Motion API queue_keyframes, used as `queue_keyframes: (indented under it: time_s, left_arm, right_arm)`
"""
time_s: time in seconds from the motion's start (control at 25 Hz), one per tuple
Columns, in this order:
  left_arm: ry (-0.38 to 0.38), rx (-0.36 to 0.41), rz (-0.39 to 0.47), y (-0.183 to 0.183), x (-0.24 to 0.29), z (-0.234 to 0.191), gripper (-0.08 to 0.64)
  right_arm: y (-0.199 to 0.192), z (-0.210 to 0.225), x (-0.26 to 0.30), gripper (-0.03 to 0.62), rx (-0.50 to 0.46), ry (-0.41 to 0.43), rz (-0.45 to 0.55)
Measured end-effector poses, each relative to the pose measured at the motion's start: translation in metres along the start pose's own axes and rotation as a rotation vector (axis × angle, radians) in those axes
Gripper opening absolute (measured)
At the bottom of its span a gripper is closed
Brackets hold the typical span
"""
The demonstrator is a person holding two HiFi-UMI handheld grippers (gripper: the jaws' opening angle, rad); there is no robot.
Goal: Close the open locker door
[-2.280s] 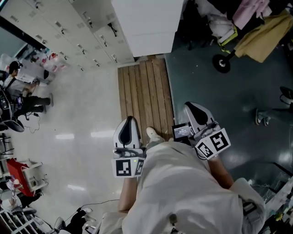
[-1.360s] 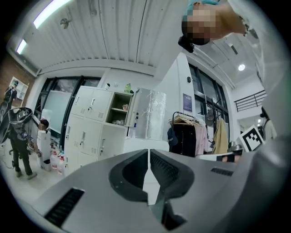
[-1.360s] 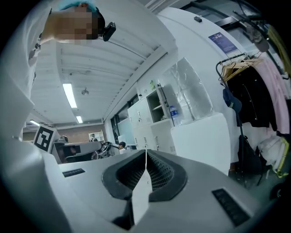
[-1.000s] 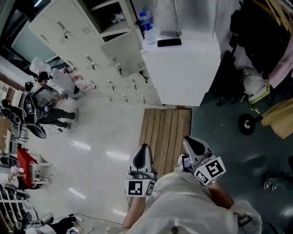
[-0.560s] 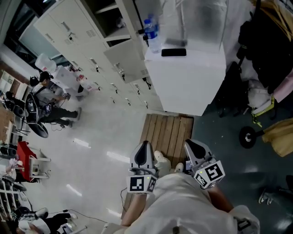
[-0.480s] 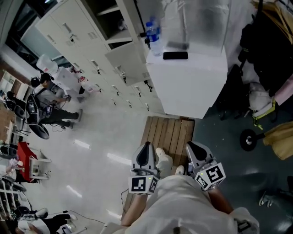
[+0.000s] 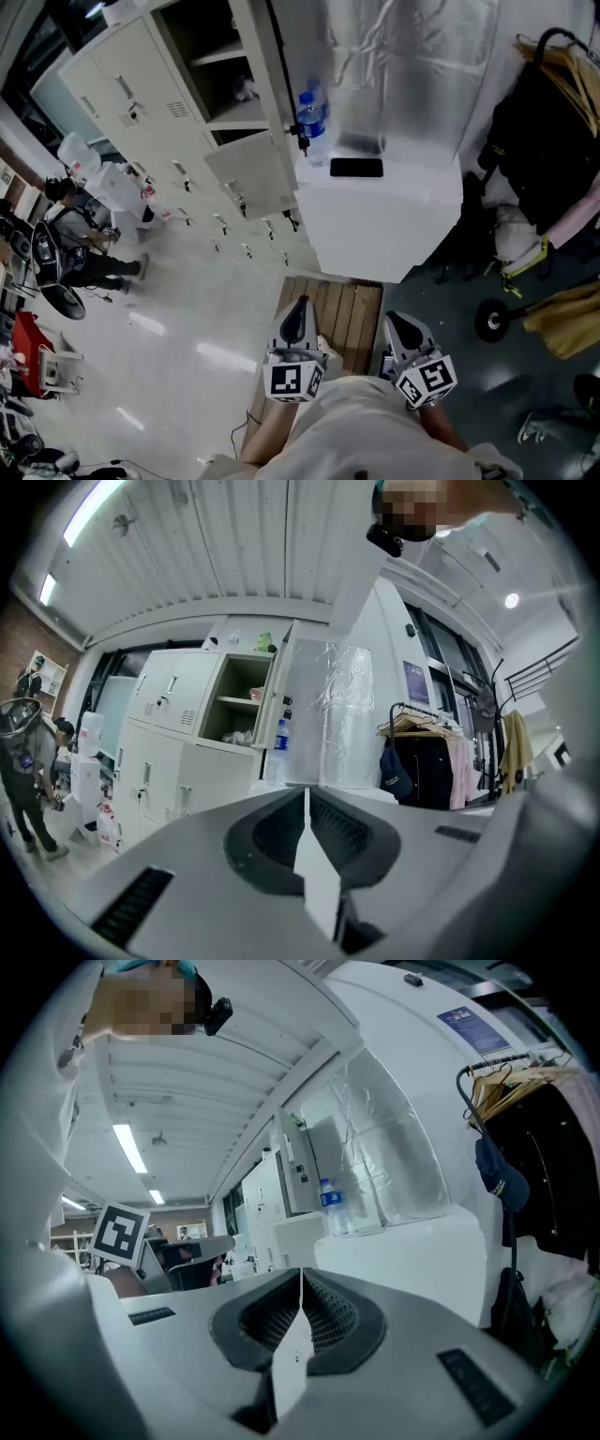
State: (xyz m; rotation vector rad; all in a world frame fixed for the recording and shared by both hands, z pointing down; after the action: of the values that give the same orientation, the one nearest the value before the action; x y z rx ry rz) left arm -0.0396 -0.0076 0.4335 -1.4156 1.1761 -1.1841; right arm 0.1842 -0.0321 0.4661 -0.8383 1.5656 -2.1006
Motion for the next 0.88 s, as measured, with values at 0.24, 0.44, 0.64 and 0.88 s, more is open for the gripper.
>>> queue_keyframes:
  time_s: [0.24, 0.44, 0.64, 0.88]
  left_arm:
    - [-0.027, 0.009, 0.004, 0.021, 0.051, -0.024, 0.021]
    - [-0.058, 0.036, 0.049, 0.042, 0.094, -0.038, 0.021]
    - [-0.099, 0.044, 0.082, 0.059, 0.124, -0.048, 0.021]
    - [-0.082, 0.031, 0.103, 0.081, 0.144, -0.058, 0.021]
  right_arm:
    - [0.027, 0.013, 0.057, 0.029, 0.001, -0.034, 0.016]
    - [0.036, 0.018, 0.095, 0.029, 0.024, -0.076, 0.014]
    - [0.044, 0.022, 0.124, 0.029, 0.024, -0.105, 0.037]
    - [0.049, 0.027, 0.15, 0.029, 0.021, -0.068, 0.012]
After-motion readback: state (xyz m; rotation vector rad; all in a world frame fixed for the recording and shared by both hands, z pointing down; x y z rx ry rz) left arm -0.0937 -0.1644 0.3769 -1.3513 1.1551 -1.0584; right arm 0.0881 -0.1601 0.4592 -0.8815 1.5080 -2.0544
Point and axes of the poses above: the fingertips, and each gripper's own axes: x forward along the fingers, z to its right, y out of its top, the point moved 7 cm from there along -x, backward along the fingers, and after that the axes turned 7 degrees about -z, right-handed, at the moved point
